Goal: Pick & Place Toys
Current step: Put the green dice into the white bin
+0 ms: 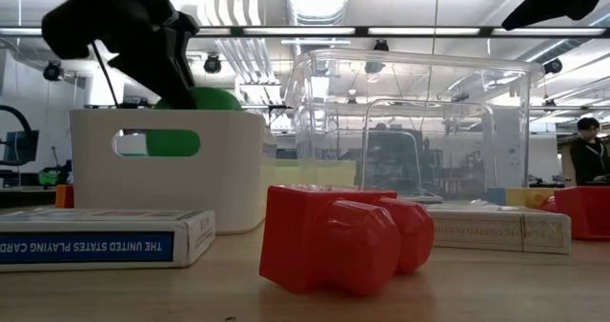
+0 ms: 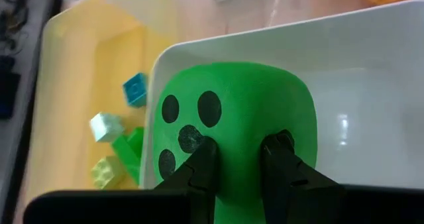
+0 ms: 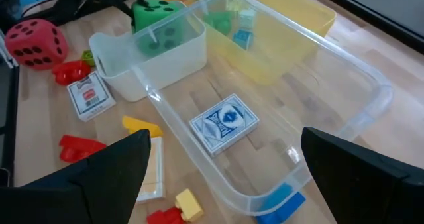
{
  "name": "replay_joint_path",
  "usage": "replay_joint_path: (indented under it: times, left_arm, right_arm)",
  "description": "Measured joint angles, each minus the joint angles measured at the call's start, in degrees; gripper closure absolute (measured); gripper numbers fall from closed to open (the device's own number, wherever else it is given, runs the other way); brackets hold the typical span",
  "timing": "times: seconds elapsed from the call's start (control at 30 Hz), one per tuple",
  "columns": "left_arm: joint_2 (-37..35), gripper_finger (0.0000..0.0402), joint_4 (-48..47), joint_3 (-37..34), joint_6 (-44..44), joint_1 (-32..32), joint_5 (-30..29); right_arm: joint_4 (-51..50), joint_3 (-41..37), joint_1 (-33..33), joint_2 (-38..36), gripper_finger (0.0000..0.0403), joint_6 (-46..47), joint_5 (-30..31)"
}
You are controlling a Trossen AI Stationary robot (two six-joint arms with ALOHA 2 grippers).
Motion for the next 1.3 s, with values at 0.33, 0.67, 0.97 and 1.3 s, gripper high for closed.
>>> replay_joint_path:
  times: [0.33,0.67,0.97,1.3]
  left_arm:
    - [0.4,0.0342,0.45,-0.78,0.63,1.34,0.38]
    - [0.4,0.0343,4.92,-4.34,0.8,2.77,1.6]
    - [0.3,0.0344,8.37,-6.44,1.53,3.0,1.85]
    - [0.31,0.0345,8.51,-6.49,1.73,3.0,2.66]
  right_arm:
    - [0.11,-0.51,0.0,0.06,0.0022,-0.38,0.88]
    - [0.13,-1.62,0.0,0.06,0.0022,-0.37,1.03]
    - [0.35,-2.36,0.0,0.06,0.0022,-0.15,1.01]
    - [0.98,-3.62,0.0,0.06,0.0022,0.15,0.96]
